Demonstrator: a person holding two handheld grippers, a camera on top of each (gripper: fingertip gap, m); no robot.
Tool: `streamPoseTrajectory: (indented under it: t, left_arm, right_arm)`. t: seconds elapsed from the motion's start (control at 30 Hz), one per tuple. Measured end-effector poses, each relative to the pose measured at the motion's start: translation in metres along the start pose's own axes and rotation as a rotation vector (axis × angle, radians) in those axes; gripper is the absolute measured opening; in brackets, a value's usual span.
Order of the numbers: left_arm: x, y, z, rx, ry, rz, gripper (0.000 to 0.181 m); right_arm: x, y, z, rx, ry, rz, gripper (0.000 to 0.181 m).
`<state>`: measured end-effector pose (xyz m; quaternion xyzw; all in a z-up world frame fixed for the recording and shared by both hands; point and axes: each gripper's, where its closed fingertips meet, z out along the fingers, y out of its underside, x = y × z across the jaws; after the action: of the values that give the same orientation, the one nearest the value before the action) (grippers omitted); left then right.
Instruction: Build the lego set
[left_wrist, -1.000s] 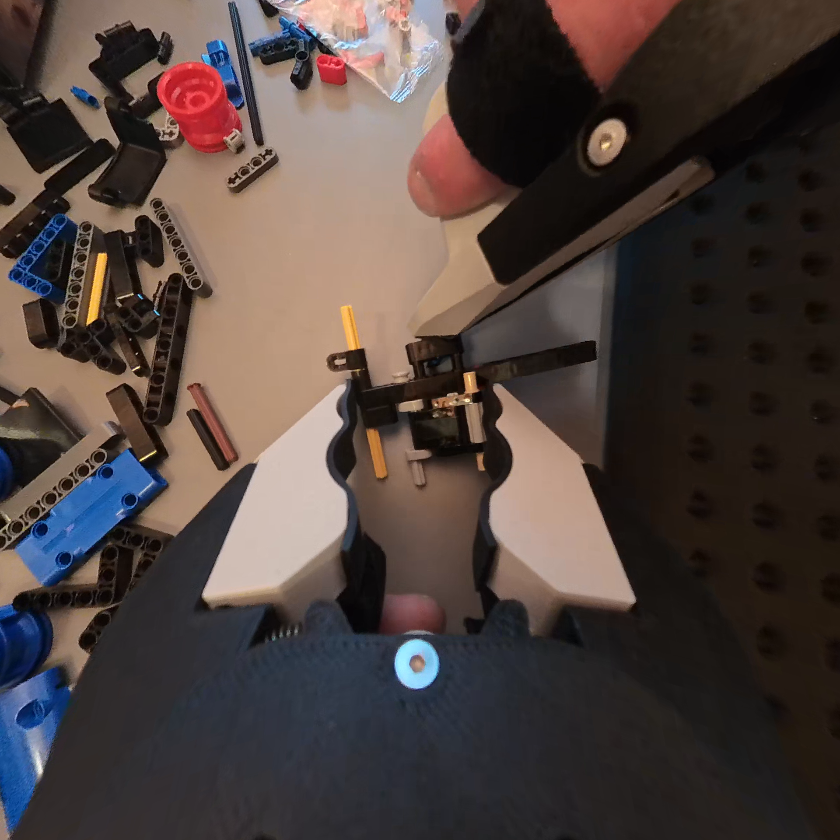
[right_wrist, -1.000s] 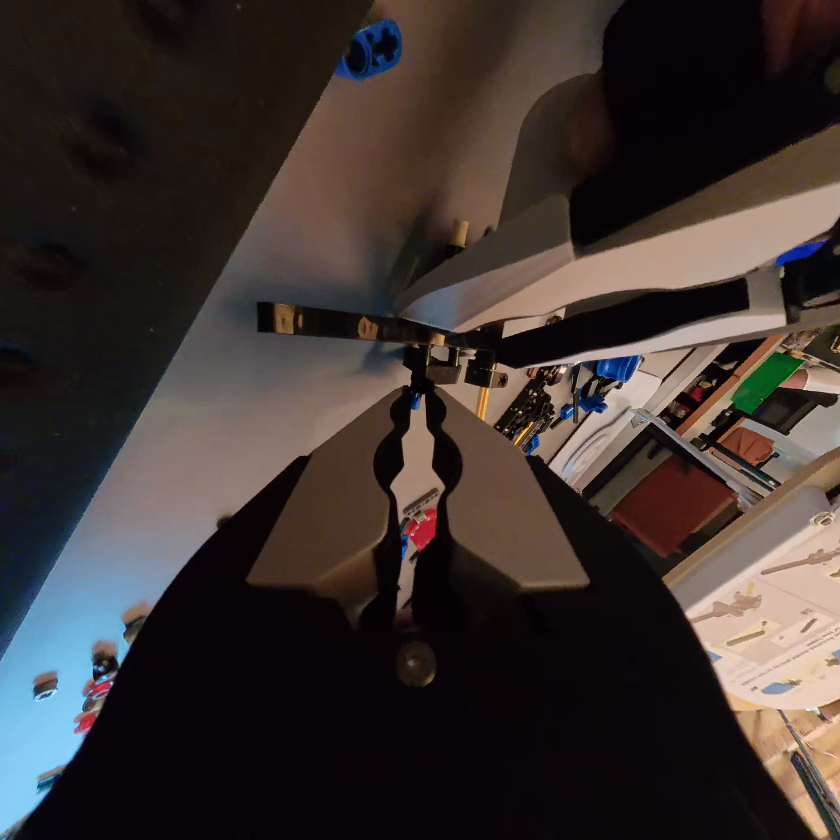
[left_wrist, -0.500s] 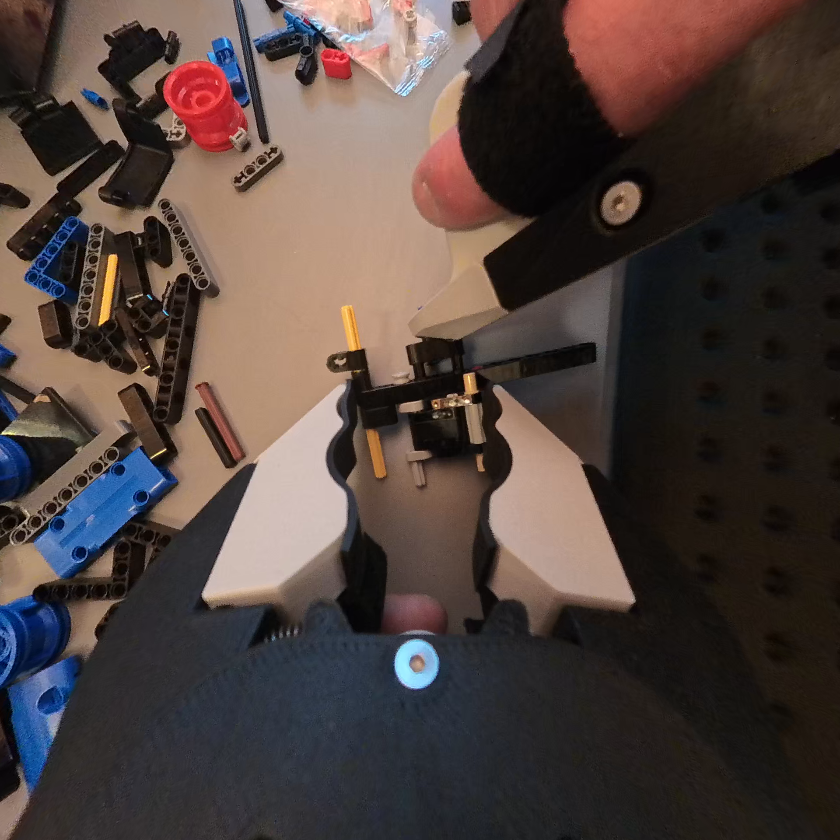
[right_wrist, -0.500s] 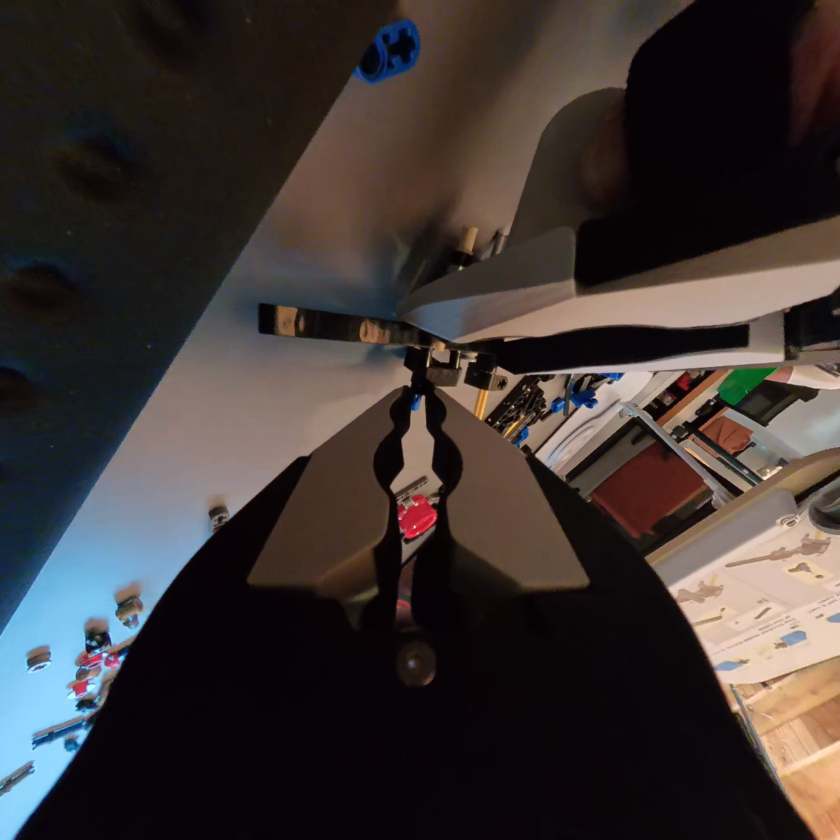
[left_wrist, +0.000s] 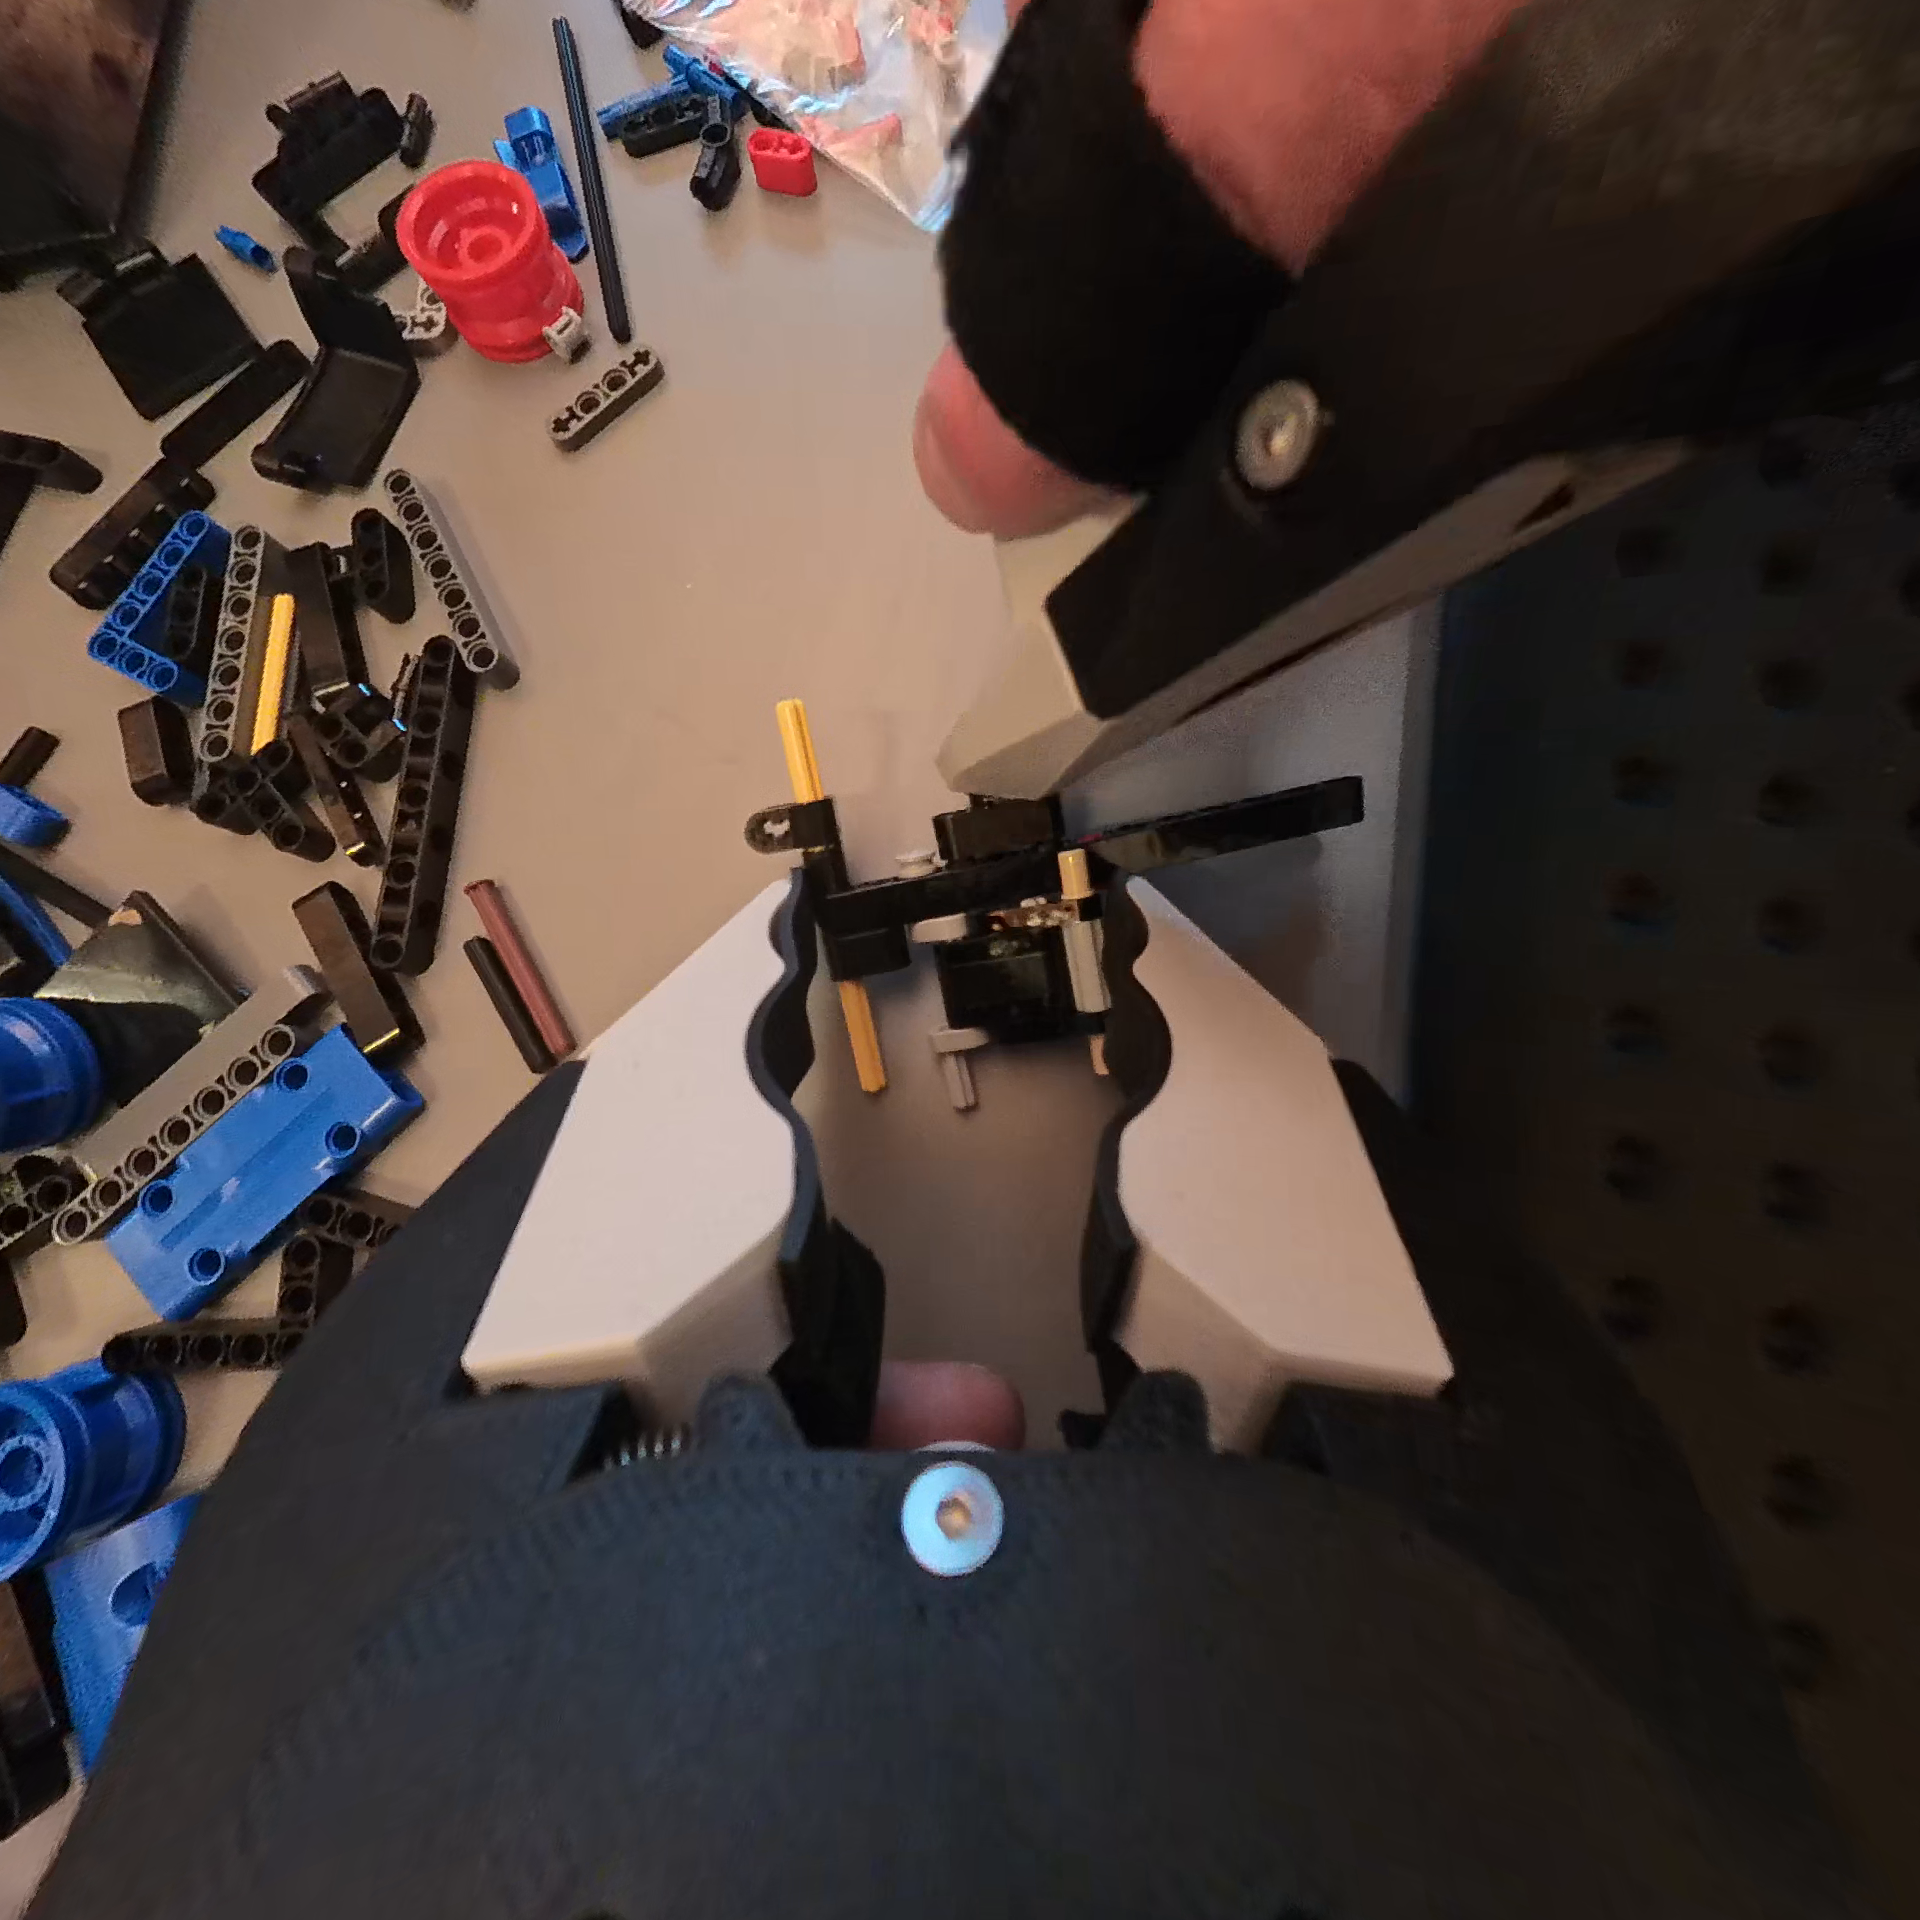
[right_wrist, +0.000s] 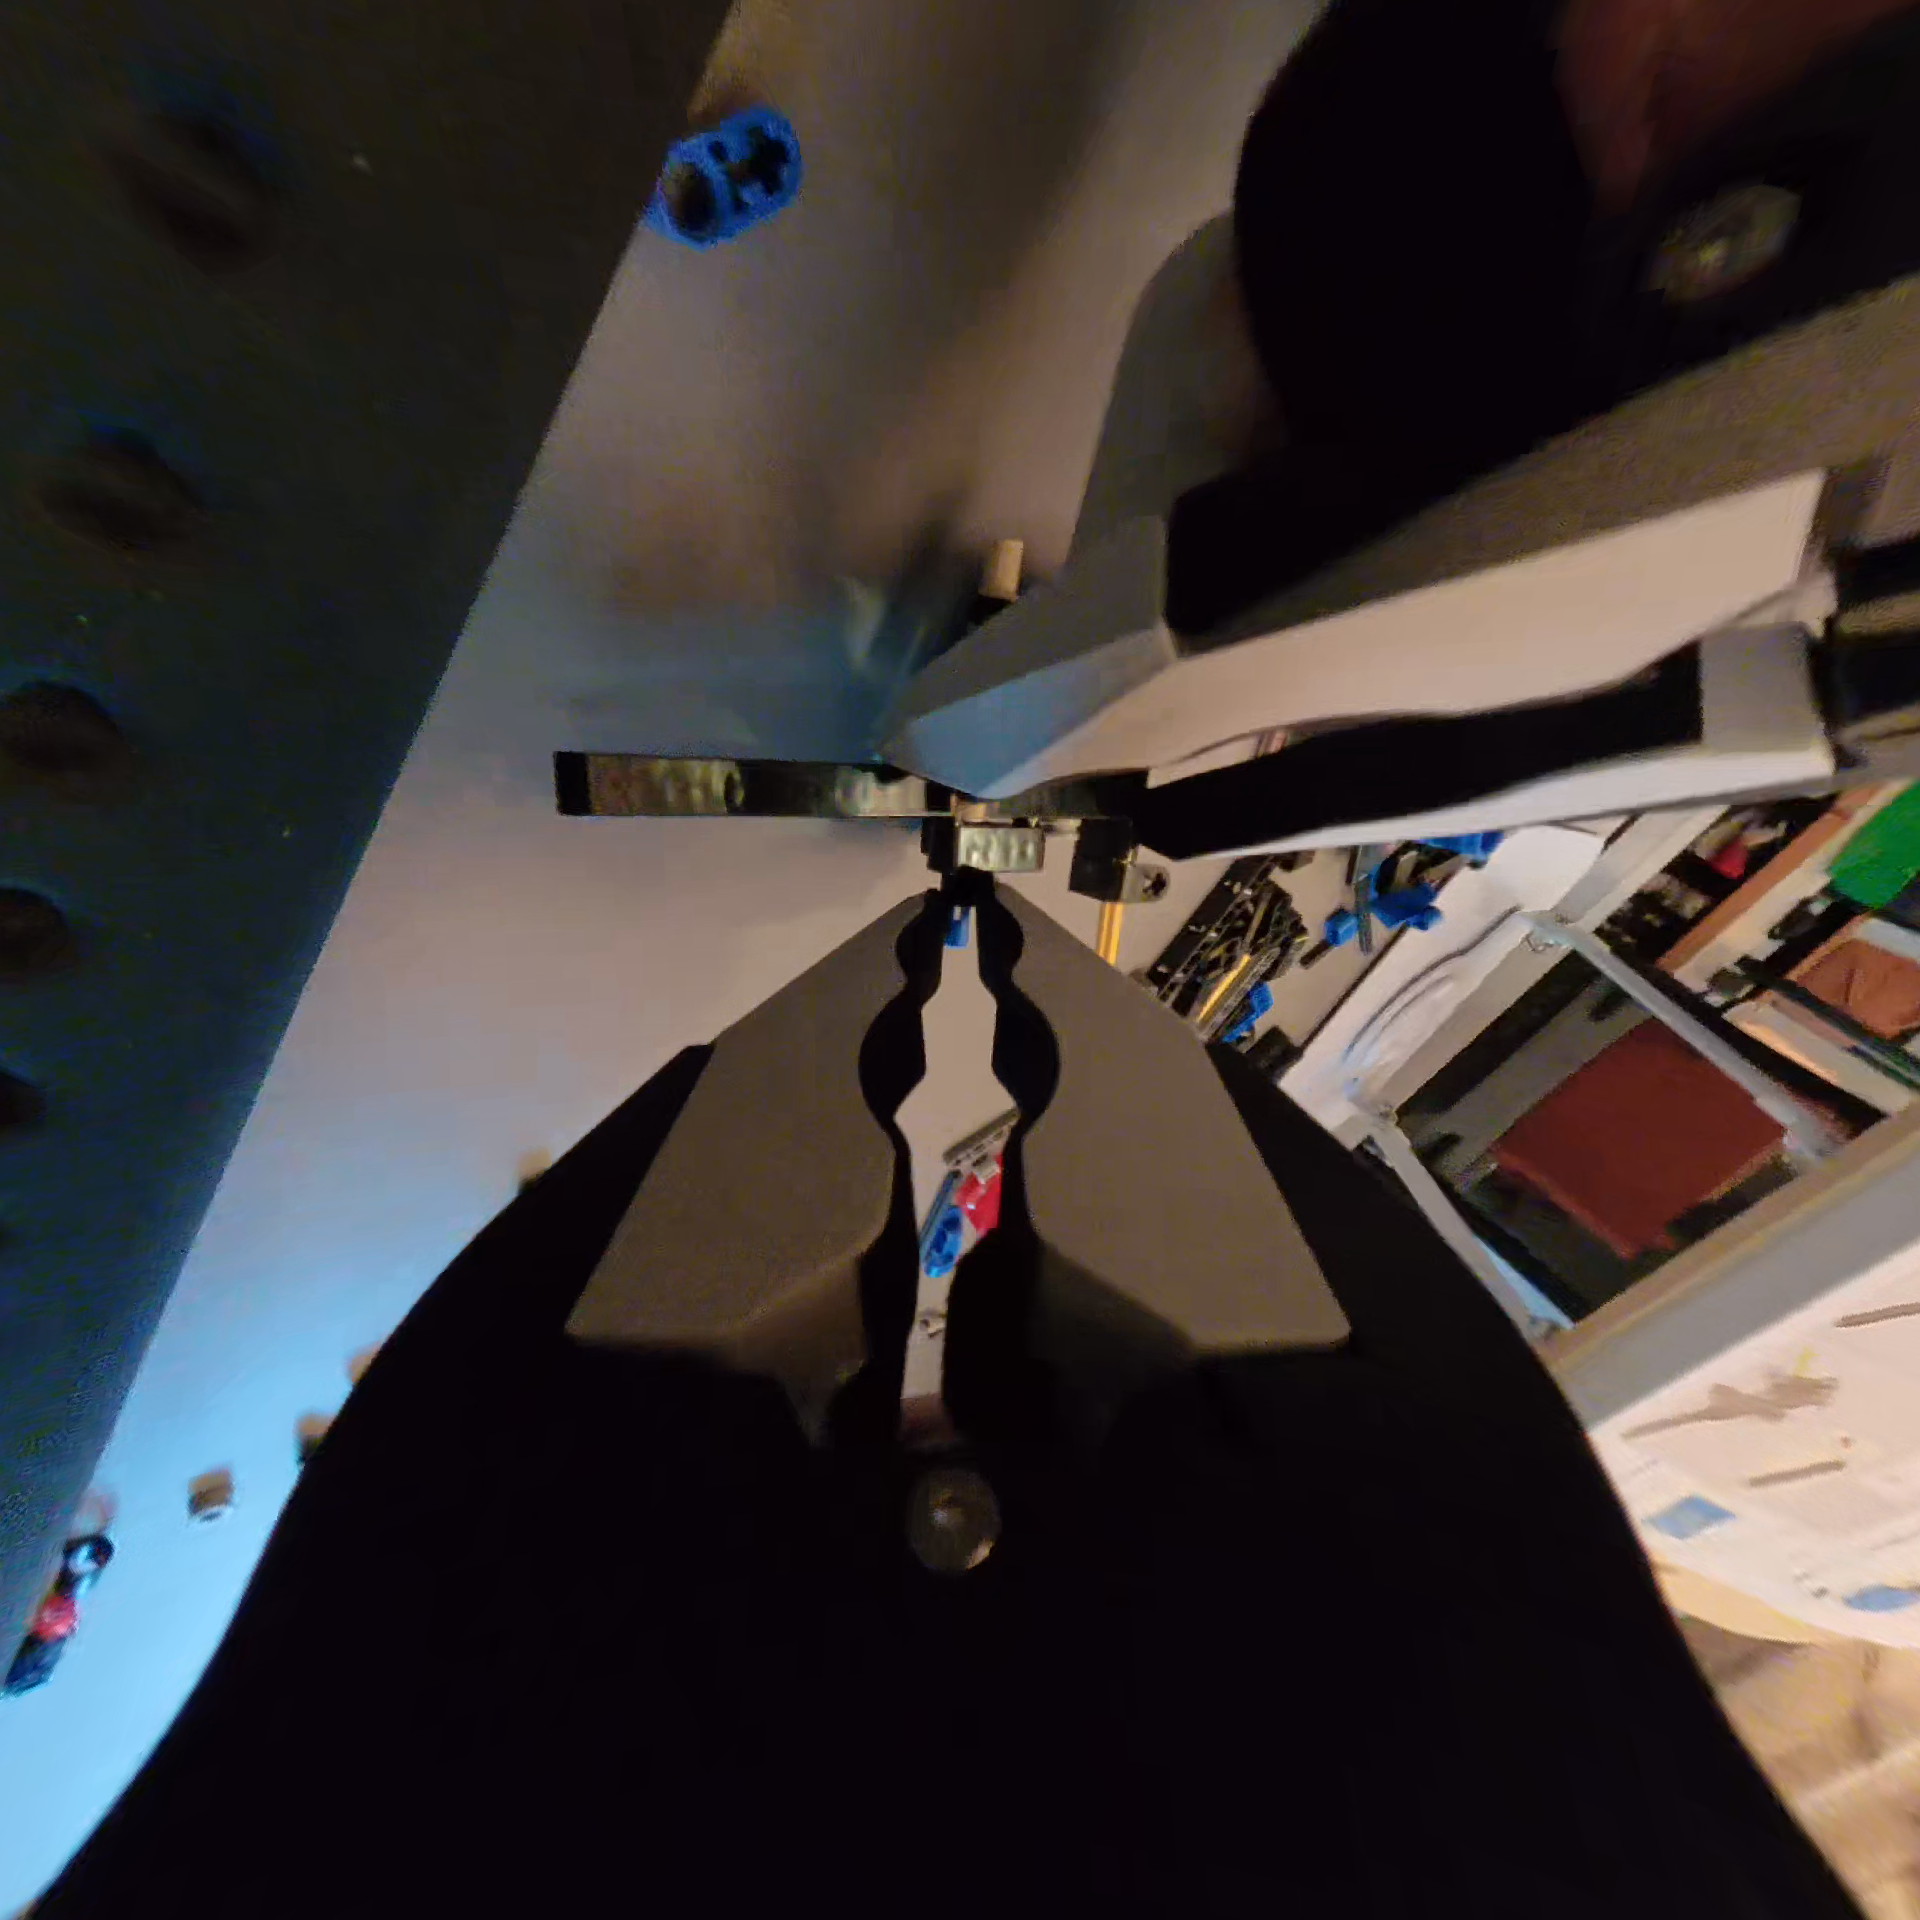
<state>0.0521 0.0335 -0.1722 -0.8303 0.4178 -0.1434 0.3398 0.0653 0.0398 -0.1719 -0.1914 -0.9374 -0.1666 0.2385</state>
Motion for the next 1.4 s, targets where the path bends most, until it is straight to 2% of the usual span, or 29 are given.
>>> streamPoseTrajectory:
  t: [0.27, 0.37, 0.5, 0.63, 0.73, 0.83, 0.93, 1.0, 1.03, 1.07, 1.13, 1.17, 1.3, 1.4]
  left_arm:
    - [-0.005, 0.0, -0.001, 0.014, -0.026, -0.004, 0.054]
    - [-0.007, -0.005, -0.002, 0.048, -0.017, -0.048, 0.054]
    - [-0.022, -0.007, -0.005, 0.091, -0.043, -0.162, 0.054]
    - [-0.027, -0.005, -0.004, 0.087, -0.061, -0.206, 0.054]
    - [-0.031, -0.007, -0.004, 0.1, -0.081, -0.233, 0.054]
    - [-0.033, -0.01, -0.002, 0.098, -0.095, -0.246, 0.054]
    - [-0.031, -0.015, -0.001, 0.106, -0.091, -0.24, 0.054]
    - [-0.031, -0.018, -0.002, 0.124, -0.08, -0.249, 0.044]
    - [-0.032, -0.021, -0.004, 0.147, -0.064, -0.276, 0.041]
    - [-0.031, -0.024, -0.006, 0.167, -0.043, -0.29, 0.035]
    - [-0.033, -0.022, -0.007, 0.169, -0.034, -0.3, 0.031]
    - [-0.032, -0.018, -0.004, 0.145, -0.026, -0.299, 0.018]
    - [-0.028, -0.011, 0.003, 0.12, 0.009, -0.304, 0.013]
    - [-0.029, -0.011, 0.003, 0.128, 0.025, -0.306, 0.012]
  right_arm:
    - [0.004, 0.006, 0.004, 0.156, 0.011, 0.249, 0.006]
    - [0.007, 0.012, 0.0, 0.247, 0.002, 0.409, 0.026]
    - [0.009, 0.01, -0.014, 0.406, -0.018, 0.632, 0.042]
    - [0.01, 0.016, -0.013, 0.411, 0.022, 0.734, 0.043]
    - [0.012, 0.024, -0.026, 0.436, 0.024, 0.794, 0.047]
    - [0.019, 0.014, -0.034, 0.488, 0.044, 0.813, 0.049]
    - [0.013, 0.01, -0.011, 0.373, 0.066, 0.754, 0.056]
    - [0.018, 0.026, 0.003, 0.264, 0.165, 0.735, 0.051]
    - [0.019, 0.029, 0.005, 0.253, 0.201, 0.708, 0.044]
    - [0.02, 0.026, 0.006, 0.269, 0.232, 0.679, 0.037]
    - [0.02, 0.025, 0.009, 0.273, 0.265, 0.658, 0.036]
    - [0.019, 0.027, 0.012, 0.277, 0.253, 0.675, 0.03]
    - [0.021, 0.032, 0.015, 0.326, 0.243, 0.7, 0.025]
    - [0.022, 0.034, 0.017, 0.352, 0.229, 0.712, 0.029]
